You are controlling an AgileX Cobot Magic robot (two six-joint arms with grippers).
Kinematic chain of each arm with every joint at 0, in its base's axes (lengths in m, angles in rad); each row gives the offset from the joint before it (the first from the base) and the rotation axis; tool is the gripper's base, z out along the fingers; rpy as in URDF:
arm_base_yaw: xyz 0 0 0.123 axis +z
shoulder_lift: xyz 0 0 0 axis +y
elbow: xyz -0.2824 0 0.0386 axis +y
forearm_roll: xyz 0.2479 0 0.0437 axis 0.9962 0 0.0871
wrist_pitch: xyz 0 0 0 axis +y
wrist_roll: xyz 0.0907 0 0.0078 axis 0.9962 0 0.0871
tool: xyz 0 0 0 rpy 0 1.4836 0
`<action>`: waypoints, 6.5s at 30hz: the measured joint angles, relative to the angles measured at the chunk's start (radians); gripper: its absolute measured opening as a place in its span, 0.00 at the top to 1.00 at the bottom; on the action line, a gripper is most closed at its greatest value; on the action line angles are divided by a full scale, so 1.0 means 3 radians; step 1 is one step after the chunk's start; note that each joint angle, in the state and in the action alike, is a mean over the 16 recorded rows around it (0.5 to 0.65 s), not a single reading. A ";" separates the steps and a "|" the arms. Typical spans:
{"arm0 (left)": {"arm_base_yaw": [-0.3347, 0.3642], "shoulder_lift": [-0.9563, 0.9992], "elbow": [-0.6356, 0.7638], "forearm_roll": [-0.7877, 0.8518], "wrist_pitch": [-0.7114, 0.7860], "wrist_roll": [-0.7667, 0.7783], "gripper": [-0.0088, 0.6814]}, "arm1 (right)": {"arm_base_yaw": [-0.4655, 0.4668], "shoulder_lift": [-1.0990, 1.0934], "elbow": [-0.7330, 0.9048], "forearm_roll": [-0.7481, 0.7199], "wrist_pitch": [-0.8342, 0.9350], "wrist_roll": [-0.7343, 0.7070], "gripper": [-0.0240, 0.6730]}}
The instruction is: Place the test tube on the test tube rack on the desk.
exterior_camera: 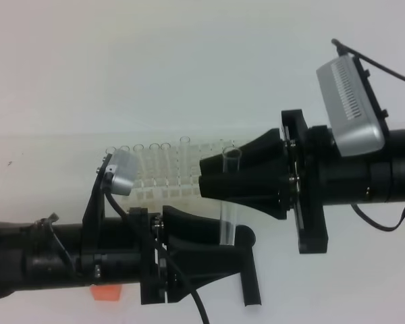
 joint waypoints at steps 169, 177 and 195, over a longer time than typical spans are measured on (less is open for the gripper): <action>0.0005 -0.4924 0.2161 0.4003 -0.3627 -0.2992 0.99 | -0.0089 -0.1141 0.0277 -0.2606 -0.2012 0.2880 0.80; 0.0151 -0.4924 0.2161 0.3999 -0.3624 -0.2992 0.99 | 0.0282 -0.0775 0.0591 -0.3474 -0.3650 0.4012 0.80; 0.1121 -0.4924 0.2161 0.3695 -0.3603 -0.2990 0.99 | 0.0755 0.1148 -0.0416 -0.4709 -0.5384 0.5329 0.80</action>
